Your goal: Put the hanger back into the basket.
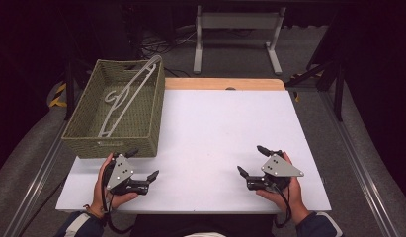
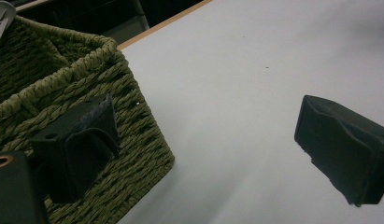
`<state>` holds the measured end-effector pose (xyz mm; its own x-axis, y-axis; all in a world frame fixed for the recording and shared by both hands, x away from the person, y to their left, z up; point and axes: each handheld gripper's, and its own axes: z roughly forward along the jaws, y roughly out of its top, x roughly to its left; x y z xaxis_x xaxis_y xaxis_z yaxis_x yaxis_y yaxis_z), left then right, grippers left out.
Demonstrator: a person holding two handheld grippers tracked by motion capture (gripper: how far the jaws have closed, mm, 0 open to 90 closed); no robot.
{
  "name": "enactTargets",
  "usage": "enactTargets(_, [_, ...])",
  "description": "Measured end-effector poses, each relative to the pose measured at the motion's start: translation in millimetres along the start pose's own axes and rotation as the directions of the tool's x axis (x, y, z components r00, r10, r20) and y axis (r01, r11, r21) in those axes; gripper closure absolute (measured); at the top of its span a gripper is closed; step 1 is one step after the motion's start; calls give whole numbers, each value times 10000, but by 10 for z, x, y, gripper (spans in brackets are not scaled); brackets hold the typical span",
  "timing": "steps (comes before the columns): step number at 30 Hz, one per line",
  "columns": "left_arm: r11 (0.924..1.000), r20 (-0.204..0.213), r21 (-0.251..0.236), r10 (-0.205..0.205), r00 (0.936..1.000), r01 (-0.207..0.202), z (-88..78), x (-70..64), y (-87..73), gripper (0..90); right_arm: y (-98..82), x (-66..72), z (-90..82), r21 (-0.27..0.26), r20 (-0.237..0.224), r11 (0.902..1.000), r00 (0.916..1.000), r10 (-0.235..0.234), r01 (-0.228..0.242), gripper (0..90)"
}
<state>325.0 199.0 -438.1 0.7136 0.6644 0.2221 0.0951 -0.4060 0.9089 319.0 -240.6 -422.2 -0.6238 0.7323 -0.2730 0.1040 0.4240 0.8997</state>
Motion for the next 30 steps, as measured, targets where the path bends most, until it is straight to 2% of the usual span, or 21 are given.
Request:
enactTargets(12, [10000, 103, -18, -4, 9999, 4, 21, 3, -6, 66, -9, 4, -2, 43, 28, 9999, 9999, -121, 120, 117])
enactTargets(13, [10000, 63, 8, 84, 9999, -84, 18, 5, -4, 66, -9, 7, 1, 64, 58, 9999, 9999, -148, 147, 117])
enactTargets(16, [10000, 147, -5, -13, 9999, 13, 8, 0, -9, 66, -5, 23, 5, 93, 44, 9997, 9997, -222, 222, 117])
enactTargets(30, [10000, 186, 60, 33, 9998, -34, 37, -4, -10, 66, -11, 22, 18, 175, 102, 9996, 9997, -204, 203, 116])
